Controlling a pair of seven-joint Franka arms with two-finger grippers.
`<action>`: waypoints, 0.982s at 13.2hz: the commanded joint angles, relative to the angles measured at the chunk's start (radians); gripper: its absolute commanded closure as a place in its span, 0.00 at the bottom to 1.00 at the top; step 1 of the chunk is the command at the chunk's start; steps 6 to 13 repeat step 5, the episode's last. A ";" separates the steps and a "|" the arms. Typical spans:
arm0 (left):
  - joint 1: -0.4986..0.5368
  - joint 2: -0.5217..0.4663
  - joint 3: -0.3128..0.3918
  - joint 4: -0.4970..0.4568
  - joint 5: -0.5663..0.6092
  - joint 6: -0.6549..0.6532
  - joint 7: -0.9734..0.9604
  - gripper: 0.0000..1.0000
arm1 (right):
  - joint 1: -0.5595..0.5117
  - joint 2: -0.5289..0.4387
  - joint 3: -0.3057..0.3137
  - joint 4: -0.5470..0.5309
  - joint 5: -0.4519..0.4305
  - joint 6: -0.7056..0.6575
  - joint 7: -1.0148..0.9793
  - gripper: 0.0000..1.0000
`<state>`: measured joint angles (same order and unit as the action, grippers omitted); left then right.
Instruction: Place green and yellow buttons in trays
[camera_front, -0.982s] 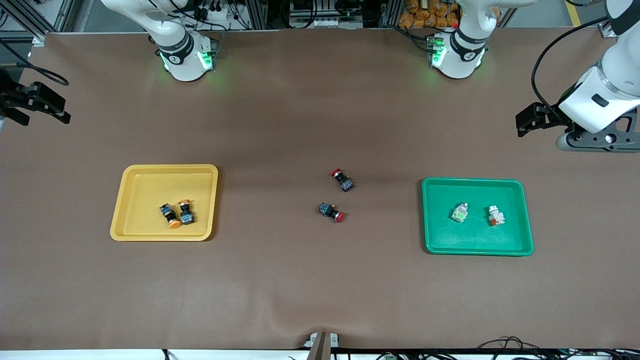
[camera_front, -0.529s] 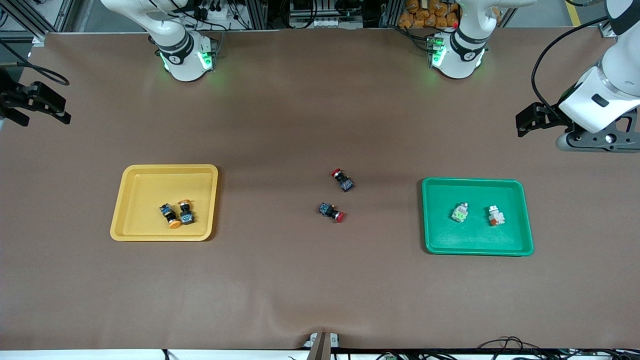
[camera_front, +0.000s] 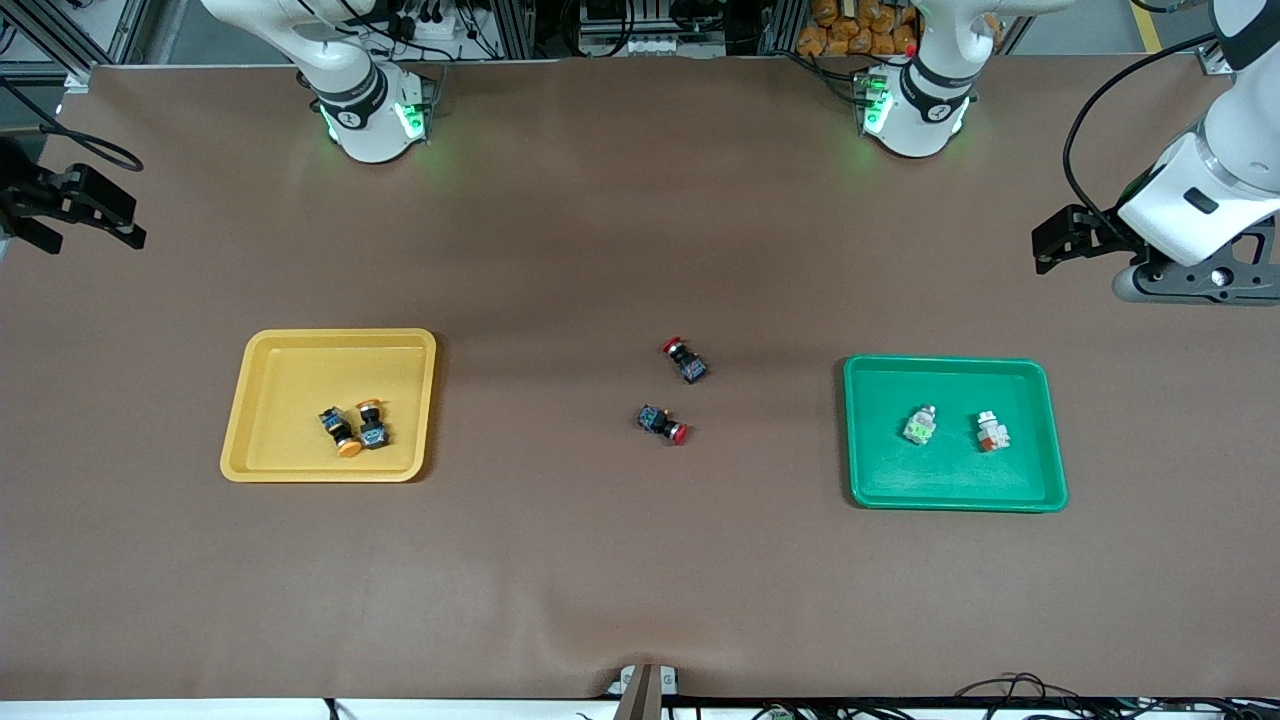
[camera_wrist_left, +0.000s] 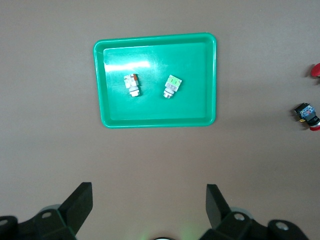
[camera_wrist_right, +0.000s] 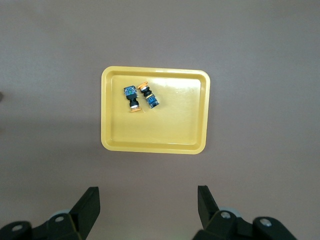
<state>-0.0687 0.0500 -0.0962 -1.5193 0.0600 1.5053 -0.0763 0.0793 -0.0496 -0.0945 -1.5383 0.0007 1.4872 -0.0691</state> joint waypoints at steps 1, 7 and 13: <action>0.003 0.004 0.000 0.018 -0.002 -0.005 0.010 0.00 | 0.017 0.011 -0.002 0.030 -0.007 -0.019 0.026 0.13; 0.006 0.004 0.004 0.034 -0.008 -0.004 0.015 0.00 | 0.022 0.019 -0.002 0.030 -0.010 -0.013 0.025 0.12; 0.006 0.004 0.004 0.034 -0.008 -0.004 0.015 0.00 | 0.022 0.019 -0.002 0.030 -0.010 -0.013 0.025 0.12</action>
